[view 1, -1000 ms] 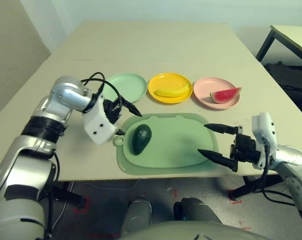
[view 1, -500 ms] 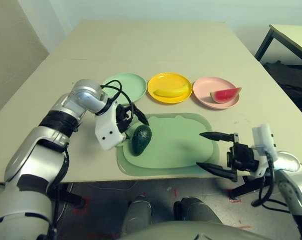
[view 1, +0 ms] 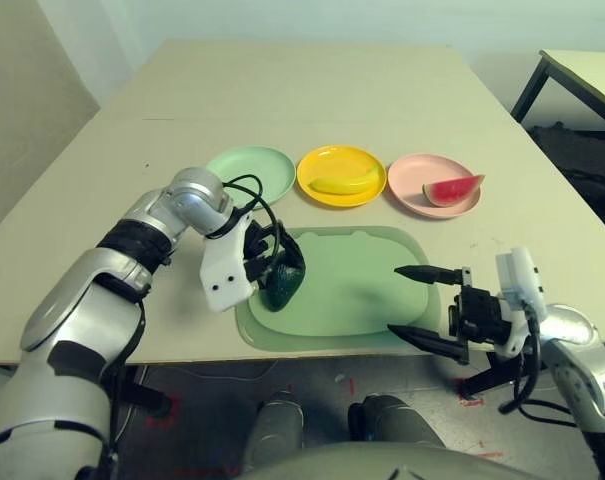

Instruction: Place the fruits into color-matched plates.

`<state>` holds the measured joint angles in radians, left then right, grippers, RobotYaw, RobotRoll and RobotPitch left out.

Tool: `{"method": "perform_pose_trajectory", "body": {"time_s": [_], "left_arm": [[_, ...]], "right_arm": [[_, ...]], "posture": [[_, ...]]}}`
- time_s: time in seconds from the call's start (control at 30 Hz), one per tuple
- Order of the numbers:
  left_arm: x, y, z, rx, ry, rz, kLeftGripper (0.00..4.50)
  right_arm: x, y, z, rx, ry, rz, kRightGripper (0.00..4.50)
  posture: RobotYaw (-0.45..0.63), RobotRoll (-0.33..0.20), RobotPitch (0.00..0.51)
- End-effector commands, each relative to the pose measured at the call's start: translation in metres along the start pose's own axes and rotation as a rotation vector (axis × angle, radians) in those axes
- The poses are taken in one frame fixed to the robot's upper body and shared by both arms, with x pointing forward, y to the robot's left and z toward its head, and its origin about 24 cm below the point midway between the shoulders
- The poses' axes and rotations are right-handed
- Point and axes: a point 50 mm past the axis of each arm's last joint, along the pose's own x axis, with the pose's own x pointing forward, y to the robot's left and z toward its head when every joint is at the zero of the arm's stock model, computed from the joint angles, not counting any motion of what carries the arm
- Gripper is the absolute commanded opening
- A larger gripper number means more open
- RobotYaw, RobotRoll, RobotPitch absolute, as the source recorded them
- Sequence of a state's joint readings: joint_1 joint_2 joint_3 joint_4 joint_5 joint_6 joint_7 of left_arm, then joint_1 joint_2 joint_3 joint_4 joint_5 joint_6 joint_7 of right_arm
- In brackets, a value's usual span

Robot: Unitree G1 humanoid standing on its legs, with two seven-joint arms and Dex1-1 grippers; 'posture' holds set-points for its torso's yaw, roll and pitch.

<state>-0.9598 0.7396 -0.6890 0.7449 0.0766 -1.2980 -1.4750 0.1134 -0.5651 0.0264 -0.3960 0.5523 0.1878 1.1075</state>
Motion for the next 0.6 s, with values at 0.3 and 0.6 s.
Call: {"method": "perform_pose_trajectory", "body": {"time_s": [0.3, 0.6], "left_arm": [[0.0044, -0.0006, -0.0070, -0.004, 0.032, -0.029, 4.50], [0.0048, -0.0040, -0.0101, -0.055, 0.040, -0.034, 2.89]], "right_arm": [[0.0077, 0.0066, 0.0048, 0.001, -0.002, 0.032, 4.48], [0.0074, 0.0059, 0.0054, -0.002, 0.001, 0.030, 4.50]], "posture": [[0.01, 0.000, 0.047], [0.01, 0.000, 0.046]]}}
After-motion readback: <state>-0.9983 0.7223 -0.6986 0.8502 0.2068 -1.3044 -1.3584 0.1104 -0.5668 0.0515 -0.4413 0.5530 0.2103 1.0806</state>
